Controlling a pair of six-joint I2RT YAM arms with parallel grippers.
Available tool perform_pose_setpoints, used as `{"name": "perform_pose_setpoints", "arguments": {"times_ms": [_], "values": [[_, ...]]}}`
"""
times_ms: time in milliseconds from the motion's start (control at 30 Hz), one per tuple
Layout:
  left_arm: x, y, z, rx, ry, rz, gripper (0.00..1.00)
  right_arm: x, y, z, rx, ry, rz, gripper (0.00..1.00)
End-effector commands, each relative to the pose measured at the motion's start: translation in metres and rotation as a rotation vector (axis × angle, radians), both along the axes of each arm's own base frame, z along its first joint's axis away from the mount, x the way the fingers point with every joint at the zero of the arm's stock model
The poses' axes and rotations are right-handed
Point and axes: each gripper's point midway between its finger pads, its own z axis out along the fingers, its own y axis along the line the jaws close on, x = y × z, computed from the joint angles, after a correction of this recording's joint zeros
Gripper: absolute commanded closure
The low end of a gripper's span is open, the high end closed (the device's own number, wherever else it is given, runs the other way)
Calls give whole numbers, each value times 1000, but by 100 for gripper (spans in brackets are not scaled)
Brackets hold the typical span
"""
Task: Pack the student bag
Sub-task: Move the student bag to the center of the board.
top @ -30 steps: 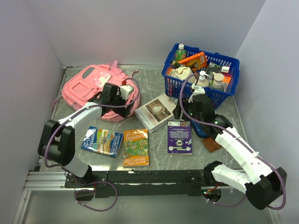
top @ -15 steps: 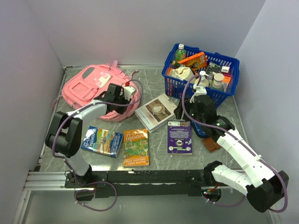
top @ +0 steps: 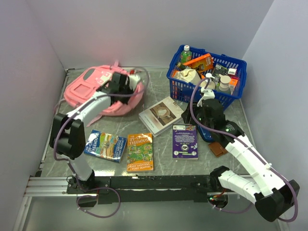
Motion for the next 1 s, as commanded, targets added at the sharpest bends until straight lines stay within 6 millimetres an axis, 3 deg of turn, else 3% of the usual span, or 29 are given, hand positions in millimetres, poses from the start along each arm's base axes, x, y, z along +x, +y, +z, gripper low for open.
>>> {"name": "perform_pose_setpoints", "arguments": {"times_ms": [0,67,167,300,367,467,500,533,600,667,800,900,967], "values": [[37,1,167,-119,-354,46,99,-1,4,25,32,-59,18,41],[31,0,203,-158,-410,37,99,-2,4,25,35,-58,18,41],[8,-6,230,-218,-405,-13,99,-2,2,24,26,-55,15,42],[-41,-28,236,-283,-316,-140,99,1,-1,23,3,-59,1,41],[-80,-47,232,-313,-239,-244,99,4,-2,25,-7,-62,-5,41],[-125,-63,210,-305,-151,-345,99,7,-1,28,-6,-70,-10,41],[-136,-65,191,-289,-104,-369,99,7,-1,28,-5,-69,-10,41],[-149,-66,189,-297,-92,-399,99,8,-1,26,-3,-64,-14,41],[-174,-67,160,-295,10,-462,99,8,-1,22,-6,-58,-18,40],[-196,-65,145,-284,70,-519,99,8,-1,15,-13,-50,-17,40],[-247,-44,91,-203,259,-661,99,16,-2,6,-45,-47,-24,37],[-263,-22,62,-101,302,-720,99,30,5,4,-53,-54,-10,33],[-275,-7,48,-39,338,-757,89,41,11,2,-66,-49,2,31]]}}
